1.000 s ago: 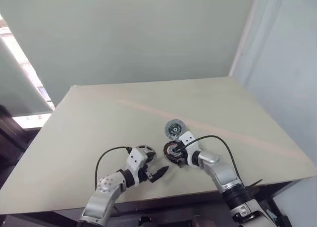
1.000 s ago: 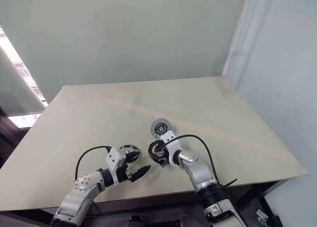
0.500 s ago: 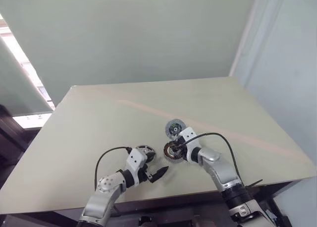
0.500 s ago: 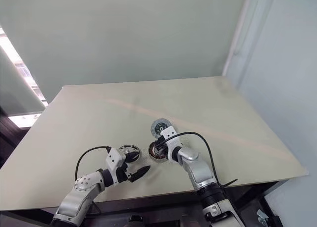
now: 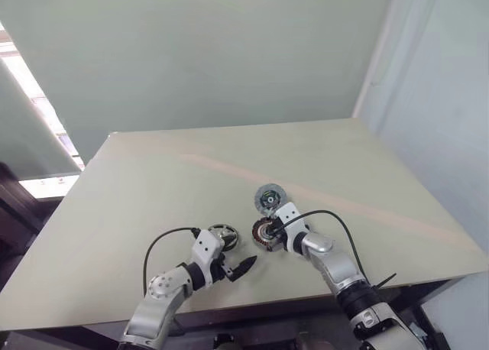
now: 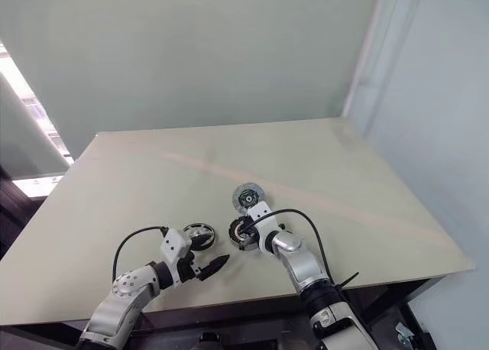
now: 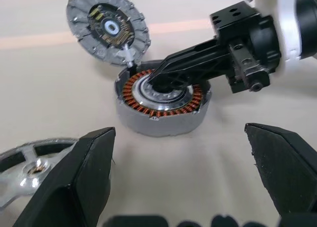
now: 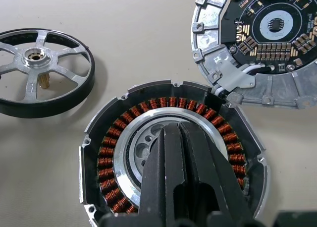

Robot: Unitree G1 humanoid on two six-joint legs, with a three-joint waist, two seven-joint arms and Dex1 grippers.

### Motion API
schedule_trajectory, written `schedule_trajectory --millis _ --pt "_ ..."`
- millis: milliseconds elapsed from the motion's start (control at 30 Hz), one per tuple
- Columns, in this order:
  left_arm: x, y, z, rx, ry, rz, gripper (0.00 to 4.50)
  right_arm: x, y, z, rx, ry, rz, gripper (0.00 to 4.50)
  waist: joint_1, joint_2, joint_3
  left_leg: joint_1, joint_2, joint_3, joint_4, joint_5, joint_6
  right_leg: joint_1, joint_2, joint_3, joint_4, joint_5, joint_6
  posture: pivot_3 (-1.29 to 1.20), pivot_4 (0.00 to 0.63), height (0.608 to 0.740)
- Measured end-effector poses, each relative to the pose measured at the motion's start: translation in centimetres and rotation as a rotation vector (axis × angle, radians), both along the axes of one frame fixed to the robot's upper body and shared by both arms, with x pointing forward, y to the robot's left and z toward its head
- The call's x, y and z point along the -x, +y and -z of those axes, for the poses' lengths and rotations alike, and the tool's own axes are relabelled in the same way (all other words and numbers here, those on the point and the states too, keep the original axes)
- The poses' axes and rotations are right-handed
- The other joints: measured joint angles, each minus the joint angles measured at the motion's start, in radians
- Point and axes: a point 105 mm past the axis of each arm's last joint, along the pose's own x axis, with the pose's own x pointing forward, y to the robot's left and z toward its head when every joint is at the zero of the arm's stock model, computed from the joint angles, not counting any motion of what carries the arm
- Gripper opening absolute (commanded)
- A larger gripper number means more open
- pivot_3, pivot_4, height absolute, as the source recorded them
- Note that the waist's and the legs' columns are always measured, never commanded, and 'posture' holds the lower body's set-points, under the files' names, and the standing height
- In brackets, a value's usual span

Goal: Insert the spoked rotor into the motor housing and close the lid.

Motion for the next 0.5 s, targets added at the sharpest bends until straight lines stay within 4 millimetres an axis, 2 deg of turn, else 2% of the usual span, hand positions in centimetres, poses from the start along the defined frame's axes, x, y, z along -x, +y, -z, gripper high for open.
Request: schedule_trajectory --millis 200,367,500 --pt "1.9 1.7 -0.8 0.244 0.166 -0.160 4.50 0.4 0.0 -1.5 -0.069 -0.032 -0.020 0.04 0.000 0.000 0.000 -0.002 0.001 0.000 0.000 0.000 0.001 -0.002 0.000 0.000 0.000 0.000 0.000 0.00 0.000 0.740" --pt "3.1 3.1 -0.2 0.337 0.316 -0.257 4.50 0.3 0.0 -3.6 -0.111 -0.091 -0.036 0.04 0.001 0.000 0.000 -0.001 0.001 -0.001 0.001 0.000 0.000 0.000 0.000 -0.002 0.000 0.000 0.000 0.00 0.000 0.740" --pt "3.1 3.6 0.2 0.439 0.398 -0.352 4.50 1.1 -0.1 -3.6 -0.121 -0.089 -0.053 0.04 0.001 0.000 0.000 -0.001 0.001 0.000 0.001 0.000 0.000 -0.001 0.000 -0.002 -0.001 0.000 0.000 0.00 0.000 0.740"
